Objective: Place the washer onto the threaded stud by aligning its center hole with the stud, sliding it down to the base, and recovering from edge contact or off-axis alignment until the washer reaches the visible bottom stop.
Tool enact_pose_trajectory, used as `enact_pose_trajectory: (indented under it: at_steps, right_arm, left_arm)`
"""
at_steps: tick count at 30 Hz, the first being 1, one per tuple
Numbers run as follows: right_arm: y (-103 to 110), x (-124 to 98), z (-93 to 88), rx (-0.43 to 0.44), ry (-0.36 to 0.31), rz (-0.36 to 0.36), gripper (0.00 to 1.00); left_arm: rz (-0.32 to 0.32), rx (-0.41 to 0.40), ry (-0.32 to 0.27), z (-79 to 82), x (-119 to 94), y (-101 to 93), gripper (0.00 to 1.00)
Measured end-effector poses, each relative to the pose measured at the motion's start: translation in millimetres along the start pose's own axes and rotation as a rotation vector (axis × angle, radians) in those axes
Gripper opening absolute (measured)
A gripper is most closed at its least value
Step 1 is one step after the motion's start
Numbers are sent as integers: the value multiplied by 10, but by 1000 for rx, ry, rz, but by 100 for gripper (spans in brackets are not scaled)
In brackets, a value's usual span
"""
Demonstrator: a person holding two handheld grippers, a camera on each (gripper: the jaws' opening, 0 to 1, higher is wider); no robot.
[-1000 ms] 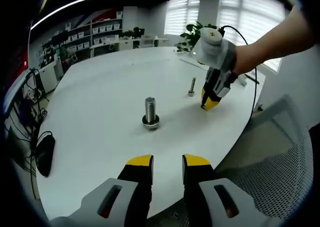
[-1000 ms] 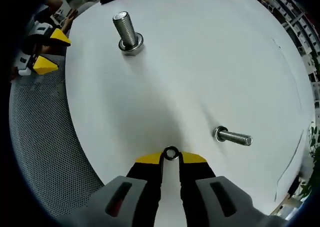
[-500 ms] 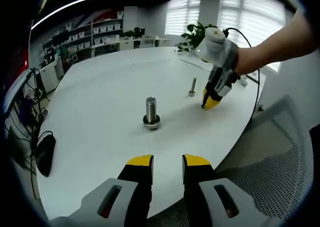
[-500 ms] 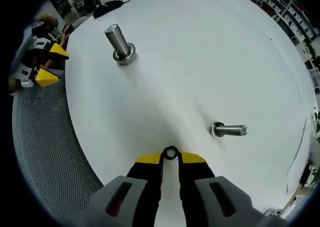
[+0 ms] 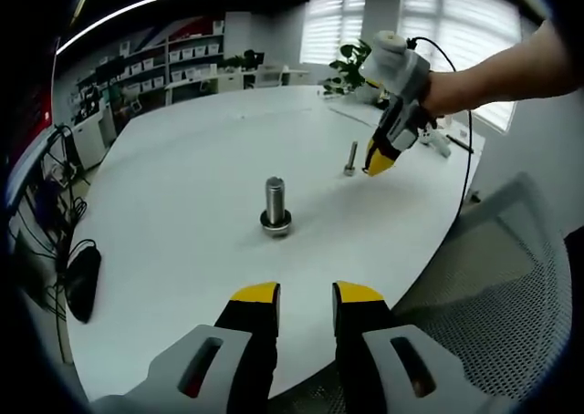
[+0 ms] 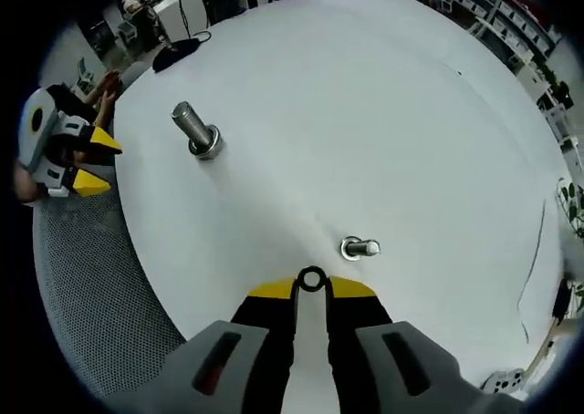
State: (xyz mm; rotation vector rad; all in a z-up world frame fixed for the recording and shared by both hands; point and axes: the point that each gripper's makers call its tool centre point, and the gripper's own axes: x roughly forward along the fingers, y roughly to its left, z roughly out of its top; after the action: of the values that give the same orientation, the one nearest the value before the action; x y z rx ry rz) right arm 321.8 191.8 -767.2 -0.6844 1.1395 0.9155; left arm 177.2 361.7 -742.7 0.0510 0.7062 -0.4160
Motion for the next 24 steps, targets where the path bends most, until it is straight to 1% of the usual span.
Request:
enact_pose_trajectory:
  at_steps: [4, 9, 17, 21, 24]
  right_arm:
    - [-59, -70, 48, 17, -21, -12, 13]
    - [-109, -154, 102, 14, -40, -28, 13]
    - [-133, -293, 200, 8, -81, -53, 13]
    - [-197, -323, 249, 3, -96, -77, 13]
    - [-236, -299, 254, -4, -94, -85, 13]
  left_arm:
    - [0, 0, -1, -3, 2, 3, 21]
    - [1, -2, -3, 2, -6, 4, 21]
    - [0, 0, -4, 2, -3, 1, 21]
    - [1, 2, -3, 2, -4, -1, 21]
    - [1, 1, -1, -1, -2, -3, 21]
